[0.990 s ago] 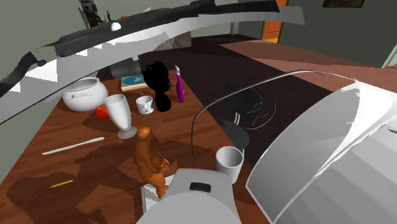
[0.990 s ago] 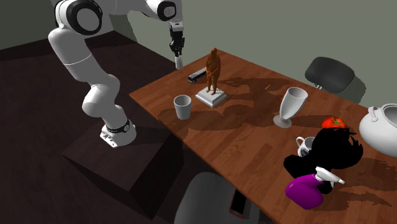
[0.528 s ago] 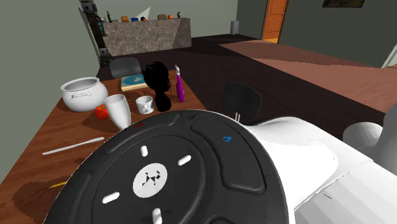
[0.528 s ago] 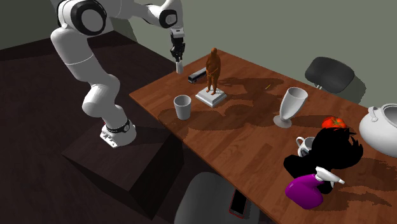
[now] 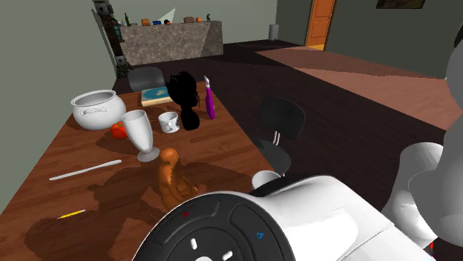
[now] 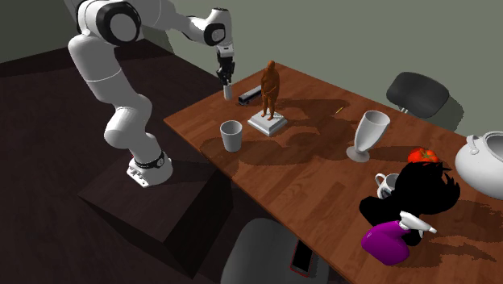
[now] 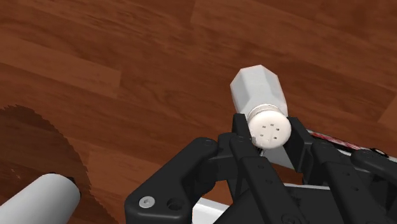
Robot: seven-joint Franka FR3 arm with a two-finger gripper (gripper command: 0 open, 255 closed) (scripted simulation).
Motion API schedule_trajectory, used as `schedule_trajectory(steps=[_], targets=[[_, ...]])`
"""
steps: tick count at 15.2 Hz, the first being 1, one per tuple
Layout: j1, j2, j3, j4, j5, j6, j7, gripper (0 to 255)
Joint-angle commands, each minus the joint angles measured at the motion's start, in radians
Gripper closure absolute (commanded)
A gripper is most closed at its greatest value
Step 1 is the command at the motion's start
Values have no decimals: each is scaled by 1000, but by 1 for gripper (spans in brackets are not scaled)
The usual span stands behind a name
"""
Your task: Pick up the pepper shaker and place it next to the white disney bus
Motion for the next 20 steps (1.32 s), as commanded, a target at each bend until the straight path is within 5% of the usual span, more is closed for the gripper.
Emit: schedule_trajectory(steps=[1, 12, 13, 18, 20], targets=[[0, 18, 4, -20, -15, 33, 11, 255], [2, 58, 9, -51, -51, 89, 38, 255], [2, 58, 9, -51, -51, 89, 38, 0], [2, 58, 9, -51, -51, 89, 38, 0], [-1, 13, 5, -14, -11, 23, 8, 0]])
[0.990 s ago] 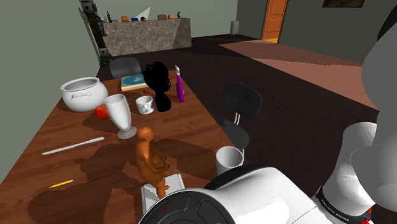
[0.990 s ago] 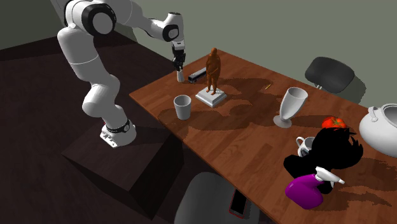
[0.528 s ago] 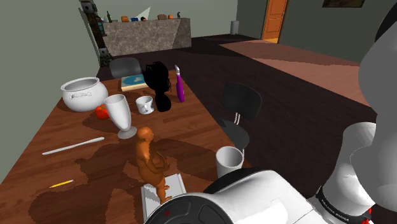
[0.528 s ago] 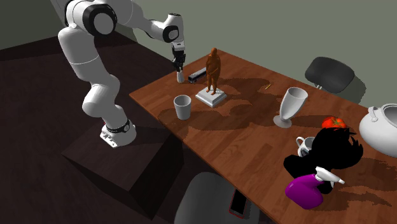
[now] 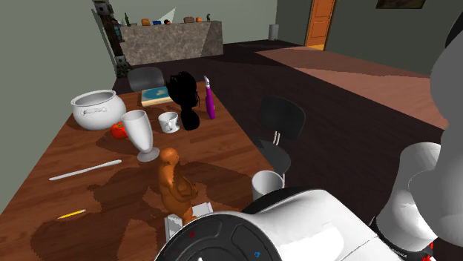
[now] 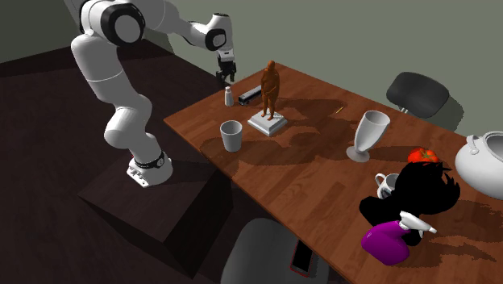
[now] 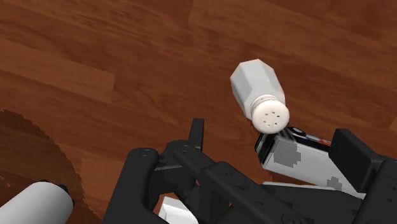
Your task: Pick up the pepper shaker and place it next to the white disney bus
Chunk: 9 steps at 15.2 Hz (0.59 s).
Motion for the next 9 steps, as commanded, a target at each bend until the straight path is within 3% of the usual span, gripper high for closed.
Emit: schedule_trajectory(steps=[1, 9], targets=[[-2, -37, -5, 39, 32, -64, -23, 0], [-1, -51, -9, 56, 43, -90, -31, 0]])
